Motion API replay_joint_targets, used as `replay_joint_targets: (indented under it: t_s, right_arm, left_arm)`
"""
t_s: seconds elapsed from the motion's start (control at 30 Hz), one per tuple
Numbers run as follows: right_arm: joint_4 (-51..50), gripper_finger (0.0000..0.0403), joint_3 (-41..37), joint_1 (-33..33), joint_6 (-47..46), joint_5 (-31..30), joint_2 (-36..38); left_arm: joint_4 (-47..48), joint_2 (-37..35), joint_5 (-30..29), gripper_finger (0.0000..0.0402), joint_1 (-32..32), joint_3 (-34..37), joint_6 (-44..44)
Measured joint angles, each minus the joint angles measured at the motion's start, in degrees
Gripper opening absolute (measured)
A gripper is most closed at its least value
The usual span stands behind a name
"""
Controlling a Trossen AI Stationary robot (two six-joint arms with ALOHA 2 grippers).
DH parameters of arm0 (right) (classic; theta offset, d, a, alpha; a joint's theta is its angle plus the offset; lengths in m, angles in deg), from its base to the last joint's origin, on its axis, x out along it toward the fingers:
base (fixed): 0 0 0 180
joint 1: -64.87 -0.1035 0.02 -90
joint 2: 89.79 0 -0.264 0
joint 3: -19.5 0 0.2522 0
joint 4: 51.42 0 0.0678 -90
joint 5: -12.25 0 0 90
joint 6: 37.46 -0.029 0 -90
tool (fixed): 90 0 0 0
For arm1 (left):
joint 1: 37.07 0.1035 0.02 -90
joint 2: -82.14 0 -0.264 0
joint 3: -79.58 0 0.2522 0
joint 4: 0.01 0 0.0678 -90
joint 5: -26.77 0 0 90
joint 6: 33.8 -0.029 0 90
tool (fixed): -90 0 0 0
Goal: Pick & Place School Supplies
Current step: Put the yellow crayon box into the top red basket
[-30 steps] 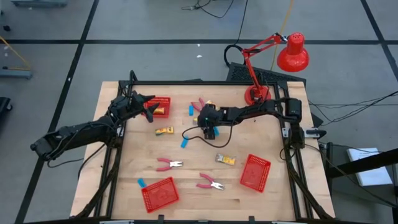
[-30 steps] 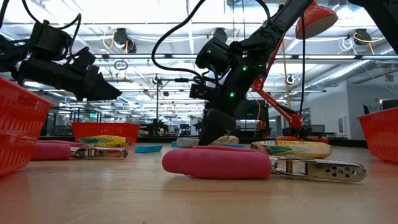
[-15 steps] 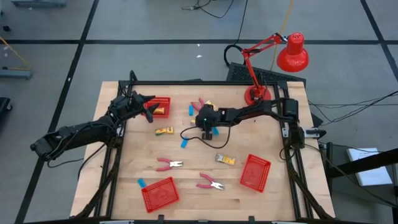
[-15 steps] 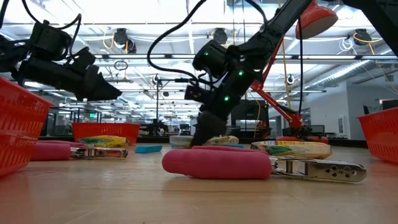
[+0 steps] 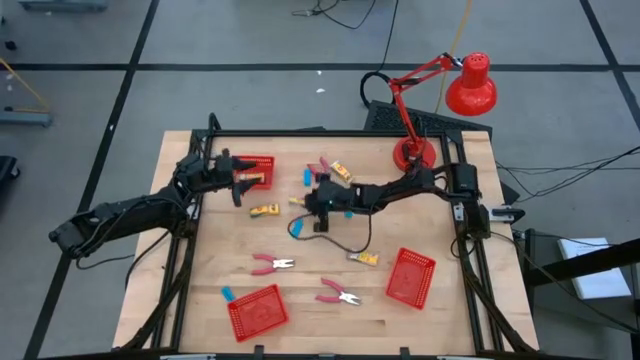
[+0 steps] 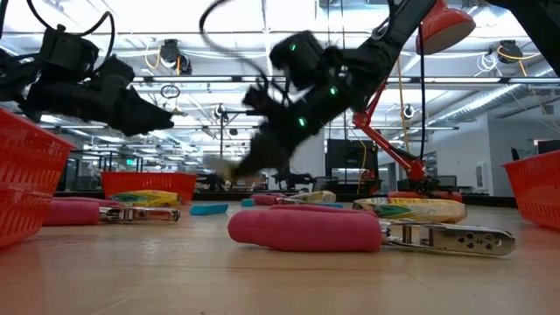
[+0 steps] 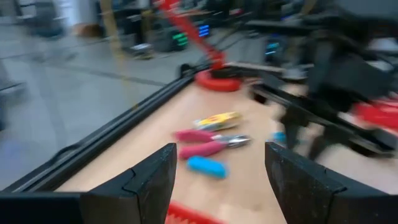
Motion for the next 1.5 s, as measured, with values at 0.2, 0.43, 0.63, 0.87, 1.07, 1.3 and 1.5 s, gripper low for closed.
replay_joint_targets:
  t_s: [0.2,0.43,0.63,0.87,1.07,1.3,1.5]
  right_arm:
    - [14.5,0.0061,0.1,0.9,-1.1,4.2,-0.1]
    - [21.9,0.0061,0.7,1.5,-1.6,6.0,0.1]
    - [22.5,0.0061,4.7,1.3,-1.2,7.4,-0.6]
    - [20.4,0.0061,6.6,1.3,-1.2,9.6,-0.7]
    - [20.2,0.0061,6.5,1.3,-1.6,9.6,-0.7]
    - [19.9,0.0061,6.5,1.3,-1.6,9.7,-0.7]
    - [18.3,0.0061,6.5,1.3,-1.6,9.7,-0.7]
  left_arm:
    - [-1.4,0.0,3.7,0.0246,-3.9,0.0,-0.2]
    - [-4.8,0.0,-0.3,0.0246,-10.8,0.0,-0.5]
    - [-8.5,1.5,-4.1,0.0246,-13.6,0.0,0.3]
    - [-18.2,7.6,-6.4,0.0246,-16.2,-0.1,1.9]
    - [-24.2,13.5,-7.1,0.0246,-18.4,-1.0,1.6]
    - [-25.4,19.6,-7.0,0.0244,-21.1,-5.0,-0.6]
    - [-25.4,22.1,-6.7,0.0177,-21.4,-6.9,-3.5]
